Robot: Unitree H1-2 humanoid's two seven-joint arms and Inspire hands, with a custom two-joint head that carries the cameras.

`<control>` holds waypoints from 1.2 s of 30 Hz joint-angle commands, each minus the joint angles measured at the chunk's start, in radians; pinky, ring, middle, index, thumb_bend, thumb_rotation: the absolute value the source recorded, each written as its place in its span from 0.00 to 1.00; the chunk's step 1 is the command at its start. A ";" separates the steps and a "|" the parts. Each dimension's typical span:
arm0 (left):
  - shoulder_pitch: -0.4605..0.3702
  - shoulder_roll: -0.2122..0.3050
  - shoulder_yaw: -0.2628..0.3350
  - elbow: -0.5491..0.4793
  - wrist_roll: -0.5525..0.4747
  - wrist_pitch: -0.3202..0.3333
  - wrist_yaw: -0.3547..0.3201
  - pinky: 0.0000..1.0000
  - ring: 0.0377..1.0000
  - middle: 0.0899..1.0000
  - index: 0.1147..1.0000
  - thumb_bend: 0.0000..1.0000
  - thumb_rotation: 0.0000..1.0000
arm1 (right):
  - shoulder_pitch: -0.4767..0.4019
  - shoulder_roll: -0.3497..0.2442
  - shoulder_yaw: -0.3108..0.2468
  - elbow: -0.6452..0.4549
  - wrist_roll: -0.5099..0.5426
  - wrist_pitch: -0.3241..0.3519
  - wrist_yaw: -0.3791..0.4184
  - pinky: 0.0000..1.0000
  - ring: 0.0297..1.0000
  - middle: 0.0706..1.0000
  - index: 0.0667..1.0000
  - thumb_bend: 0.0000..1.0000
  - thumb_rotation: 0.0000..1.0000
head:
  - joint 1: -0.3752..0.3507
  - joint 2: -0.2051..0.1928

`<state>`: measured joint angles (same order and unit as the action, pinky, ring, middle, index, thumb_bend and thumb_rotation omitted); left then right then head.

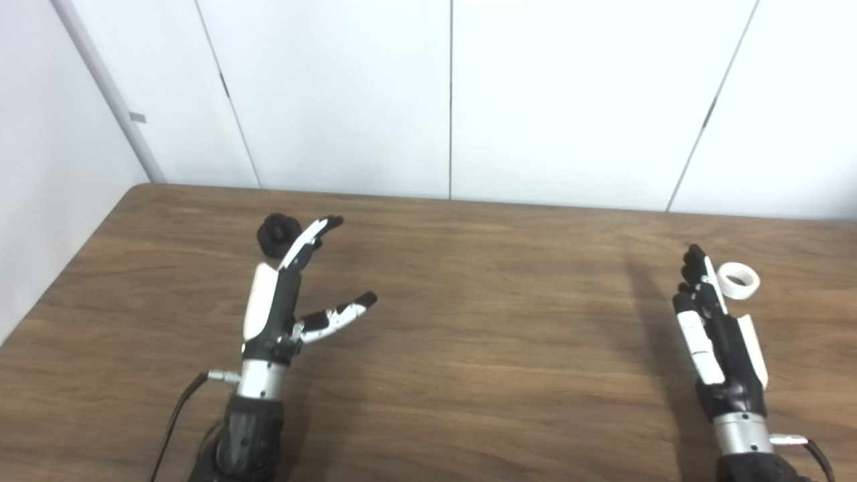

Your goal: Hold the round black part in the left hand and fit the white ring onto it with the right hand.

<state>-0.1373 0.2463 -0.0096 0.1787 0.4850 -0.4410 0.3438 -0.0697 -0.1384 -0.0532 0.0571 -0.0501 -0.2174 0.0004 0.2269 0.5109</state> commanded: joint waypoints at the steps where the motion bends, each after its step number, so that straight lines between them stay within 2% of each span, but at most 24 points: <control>1: 0.011 0.031 -0.016 0.064 0.088 -0.028 0.106 0.84 0.89 0.89 0.86 0.72 0.17 | 0.045 -0.017 -0.005 0.093 -0.009 -0.053 -0.002 1.00 1.00 1.00 0.99 0.35 0.86 | 0.011 -0.003; 5: -0.027 0.065 -0.025 0.120 0.233 -0.020 0.225 0.86 0.93 0.92 0.88 0.77 0.23 | 0.044 -0.023 -0.005 0.108 0.003 -0.072 0.004 0.96 1.00 1.00 0.99 0.35 0.87 | 0.036 -0.015; 8: -0.050 0.081 -0.020 0.154 0.266 -0.008 0.274 0.89 0.94 0.93 0.89 0.81 0.21 | 0.044 -0.025 -0.007 0.111 0.009 -0.074 0.005 0.95 1.00 1.00 1.00 0.36 0.88 | 0.047 -0.019; 12: -0.079 0.103 -0.009 0.195 0.268 0.007 0.296 0.92 0.95 0.94 0.91 0.83 0.24 | 0.043 -0.023 -0.012 0.110 0.014 -0.059 0.002 1.00 1.00 1.00 0.99 0.36 0.86 | 0.060 -0.024; 15: -0.095 0.115 -0.011 0.219 0.281 0.043 0.300 0.92 0.95 0.95 0.93 0.84 0.29 | 0.041 -0.027 -0.012 0.122 0.018 -0.077 0.008 1.00 1.00 1.00 0.99 0.36 0.86 | 0.069 -0.026; 18: -0.114 0.124 -0.006 0.248 0.255 0.065 0.292 0.93 0.96 0.96 0.94 0.86 0.30 | 0.039 -0.032 -0.012 0.132 0.019 -0.093 0.012 0.98 1.00 1.00 1.00 0.37 0.87 | 0.088 -0.028; 20: -0.129 0.129 0.003 0.276 0.232 0.071 0.294 0.98 0.99 0.99 0.99 0.89 0.32 | 0.039 -0.034 -0.012 0.136 0.014 -0.097 0.009 0.99 1.00 1.00 0.99 0.39 0.88 | 0.097 -0.029; 26: -0.200 0.128 0.073 0.407 0.163 0.113 0.354 1.00 1.00 1.00 1.00 0.99 0.32 | 0.037 -0.037 -0.010 0.143 0.027 -0.105 0.013 1.00 1.00 1.00 1.00 0.35 0.89 | 0.109 -0.032; 29: -0.225 0.126 0.104 0.447 0.094 0.135 0.327 1.00 1.00 1.00 1.00 1.00 0.31 | 0.041 -0.035 -0.011 0.136 0.031 -0.098 0.013 1.00 1.00 1.00 1.00 0.34 0.88 | 0.110 -0.032; 32: -0.236 0.124 0.131 0.444 0.011 0.191 0.257 1.00 1.00 1.00 1.00 1.00 0.32 | 0.043 -0.037 -0.009 0.134 0.015 -0.109 0.006 1.00 1.00 1.00 0.99 0.33 0.88 | 0.115 -0.032; 36: -0.240 0.142 0.135 0.435 -0.050 0.249 0.180 1.00 1.00 1.00 1.00 1.00 0.30 | 0.046 -0.036 -0.010 0.127 0.022 -0.105 0.009 1.00 1.00 1.00 0.99 0.34 0.87 | 0.115 -0.028</control>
<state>-0.3801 0.3727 0.1291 0.6095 0.4444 -0.2048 0.5387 -0.0950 -0.1774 -0.0618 0.1080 -0.0292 -0.3073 0.0086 0.3406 0.4817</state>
